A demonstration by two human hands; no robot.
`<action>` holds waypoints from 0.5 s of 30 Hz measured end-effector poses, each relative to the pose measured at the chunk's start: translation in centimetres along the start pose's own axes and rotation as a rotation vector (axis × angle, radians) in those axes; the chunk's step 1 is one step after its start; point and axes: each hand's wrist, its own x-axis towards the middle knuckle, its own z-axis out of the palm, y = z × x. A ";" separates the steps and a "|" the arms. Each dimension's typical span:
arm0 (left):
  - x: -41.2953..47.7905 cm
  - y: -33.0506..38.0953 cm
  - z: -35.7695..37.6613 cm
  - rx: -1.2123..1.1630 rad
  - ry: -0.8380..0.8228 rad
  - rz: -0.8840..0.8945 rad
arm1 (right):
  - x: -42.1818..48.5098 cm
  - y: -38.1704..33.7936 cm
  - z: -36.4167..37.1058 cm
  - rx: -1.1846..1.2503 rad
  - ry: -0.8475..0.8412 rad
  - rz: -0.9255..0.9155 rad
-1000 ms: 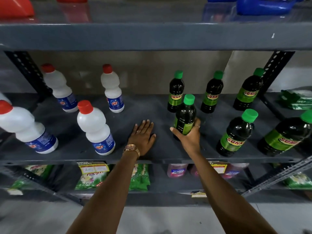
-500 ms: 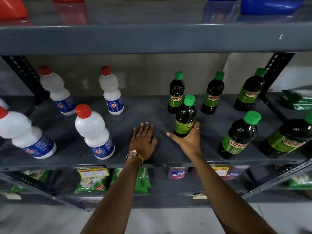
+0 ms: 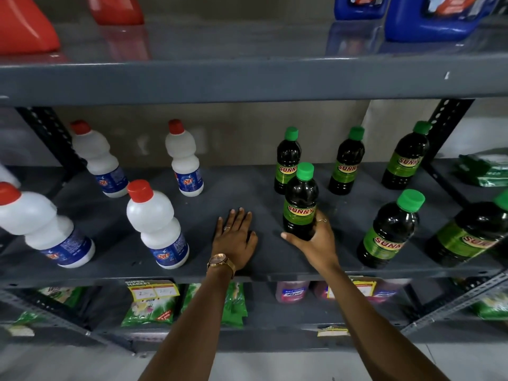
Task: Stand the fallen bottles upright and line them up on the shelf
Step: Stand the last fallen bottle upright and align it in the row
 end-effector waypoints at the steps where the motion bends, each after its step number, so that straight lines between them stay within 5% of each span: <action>1: 0.0 0.0 0.0 0.000 -0.002 -0.001 | 0.1 0.4 -0.4 0.015 -0.040 0.004; 15: 0.0 -0.2 0.4 0.004 0.017 0.014 | -4.3 0.4 -4.1 -0.088 -0.298 0.045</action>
